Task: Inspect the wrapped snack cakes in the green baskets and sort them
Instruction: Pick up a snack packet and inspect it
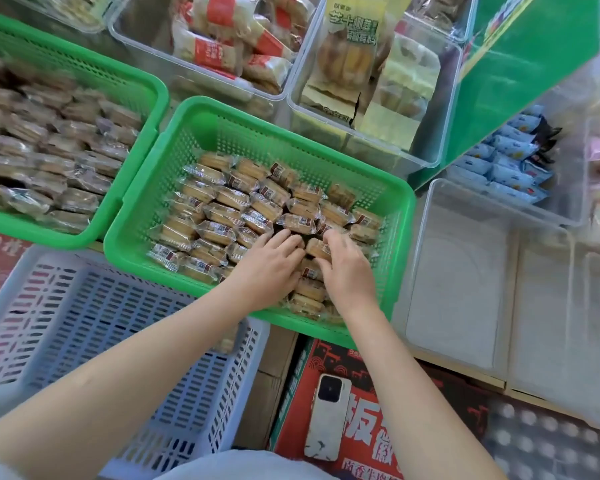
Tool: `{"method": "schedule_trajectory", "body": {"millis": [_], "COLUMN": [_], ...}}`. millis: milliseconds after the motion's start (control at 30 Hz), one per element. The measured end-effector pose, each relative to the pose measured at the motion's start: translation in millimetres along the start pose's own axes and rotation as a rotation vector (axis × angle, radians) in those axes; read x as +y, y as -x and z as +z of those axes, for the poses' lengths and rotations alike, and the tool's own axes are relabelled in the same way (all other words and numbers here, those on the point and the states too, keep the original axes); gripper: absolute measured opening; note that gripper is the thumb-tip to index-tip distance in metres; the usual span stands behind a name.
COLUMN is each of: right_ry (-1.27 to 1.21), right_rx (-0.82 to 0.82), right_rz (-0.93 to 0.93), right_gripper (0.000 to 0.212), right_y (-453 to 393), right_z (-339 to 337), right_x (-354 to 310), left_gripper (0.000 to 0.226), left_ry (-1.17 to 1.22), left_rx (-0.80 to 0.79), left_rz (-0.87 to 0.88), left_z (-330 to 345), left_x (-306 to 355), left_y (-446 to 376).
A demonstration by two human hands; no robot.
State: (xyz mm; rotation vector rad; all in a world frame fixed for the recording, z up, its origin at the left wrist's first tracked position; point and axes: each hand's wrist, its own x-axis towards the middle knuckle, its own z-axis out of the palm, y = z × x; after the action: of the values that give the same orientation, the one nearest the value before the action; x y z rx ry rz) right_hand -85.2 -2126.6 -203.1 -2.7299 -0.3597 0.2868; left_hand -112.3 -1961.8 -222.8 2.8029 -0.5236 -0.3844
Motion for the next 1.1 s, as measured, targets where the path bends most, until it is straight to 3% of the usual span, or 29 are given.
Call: {"method": "schedule_trajectory", "body": {"millis": [233, 400, 533, 667, 933, 1100], "right_ry": [0.212, 0.243, 0.202, 0.289, 0.431, 0.397], "right_rx": [0.003, -0.194, 0.015, -0.094, -0.096, -0.118], "right_rz": [-0.059, -0.026, 0.008, 0.048, 0.069, 0.057], "right_gripper": [0.018, 0.027, 0.026, 0.030, 0.023, 0.021], "right_y": [-5, -24, -40, -46, -55, -55], "right_z": [3, -18, -21, -11, 0, -5], "right_x": [10, 5, 7, 11, 8, 8], "left_gripper": [0.061, 0.065, 0.062, 0.062, 0.067, 0.068], "left_ry": [-0.059, -0.106, -0.133, -0.111, -0.131, -0.072], "left_rx": [-0.017, -0.053, -0.030, -0.031, -0.060, -0.082], "left_rz": [-0.066, -0.067, -0.068, -0.061, -0.083, -0.091], "left_z": [7, 7, 7, 8, 14, 15], "left_x": [8, 12, 12, 13, 10, 8], "left_y": [1, -4, -5, -8, -12, -14]}}
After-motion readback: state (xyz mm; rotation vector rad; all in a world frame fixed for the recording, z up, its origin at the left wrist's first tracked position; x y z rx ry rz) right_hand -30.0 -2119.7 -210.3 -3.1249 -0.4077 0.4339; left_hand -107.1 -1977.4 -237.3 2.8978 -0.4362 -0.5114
